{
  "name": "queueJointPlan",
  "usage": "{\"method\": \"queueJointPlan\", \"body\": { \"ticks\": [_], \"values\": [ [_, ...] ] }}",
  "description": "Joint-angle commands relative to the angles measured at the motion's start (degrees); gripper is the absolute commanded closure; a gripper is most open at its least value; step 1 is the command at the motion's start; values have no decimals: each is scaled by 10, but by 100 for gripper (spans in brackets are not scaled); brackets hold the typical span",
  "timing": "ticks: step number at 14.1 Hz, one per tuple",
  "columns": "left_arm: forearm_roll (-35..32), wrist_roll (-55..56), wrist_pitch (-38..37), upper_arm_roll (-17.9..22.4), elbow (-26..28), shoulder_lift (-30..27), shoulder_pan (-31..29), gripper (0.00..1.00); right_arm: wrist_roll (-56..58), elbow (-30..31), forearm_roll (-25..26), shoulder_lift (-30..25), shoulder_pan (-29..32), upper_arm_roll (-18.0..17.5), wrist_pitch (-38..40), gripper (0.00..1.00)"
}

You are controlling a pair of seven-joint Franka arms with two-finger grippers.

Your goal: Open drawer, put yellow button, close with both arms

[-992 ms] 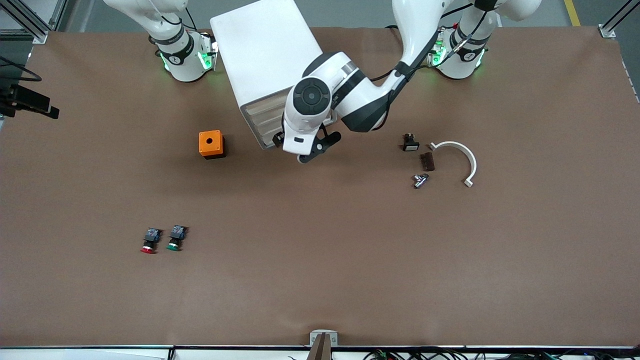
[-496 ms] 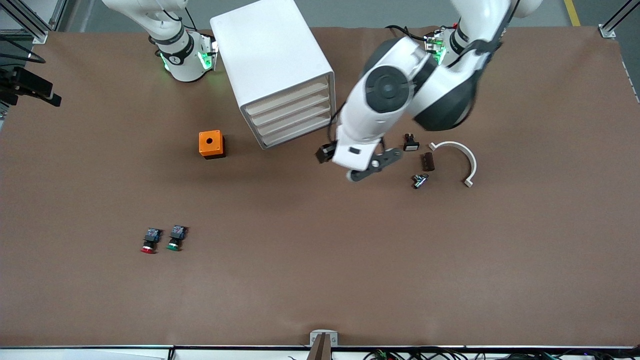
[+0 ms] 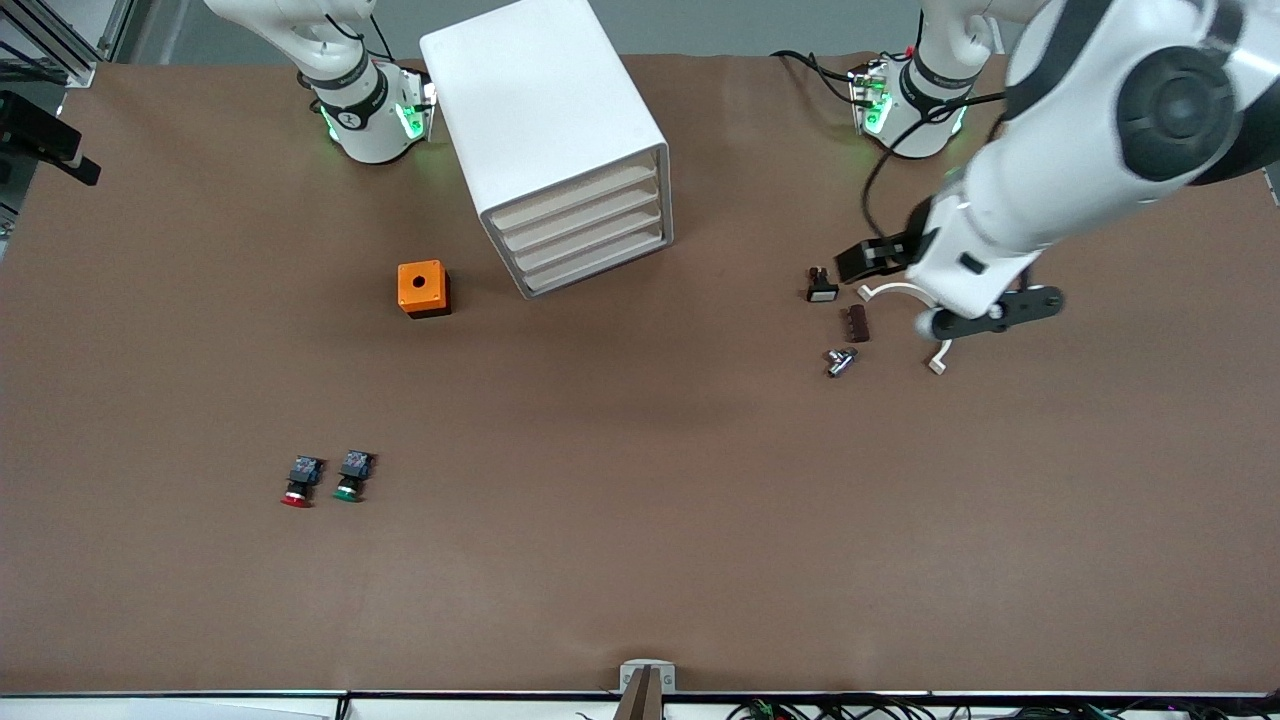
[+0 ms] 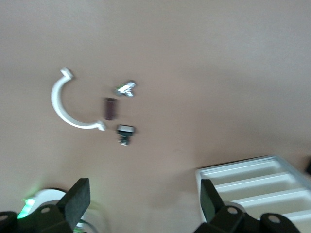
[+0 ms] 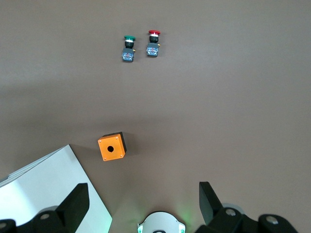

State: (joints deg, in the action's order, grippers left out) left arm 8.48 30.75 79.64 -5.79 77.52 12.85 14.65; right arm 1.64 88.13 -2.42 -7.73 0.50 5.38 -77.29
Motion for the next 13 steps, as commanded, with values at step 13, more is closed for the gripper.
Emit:
{"method": "queueJointPlan", "body": {
  "ticks": [13],
  "values": [
    [-75, -285, 147, 61, 180, -166, -128, 0, 32, 58, 17, -34, 41, -40, -17, 0]
  ]
}}
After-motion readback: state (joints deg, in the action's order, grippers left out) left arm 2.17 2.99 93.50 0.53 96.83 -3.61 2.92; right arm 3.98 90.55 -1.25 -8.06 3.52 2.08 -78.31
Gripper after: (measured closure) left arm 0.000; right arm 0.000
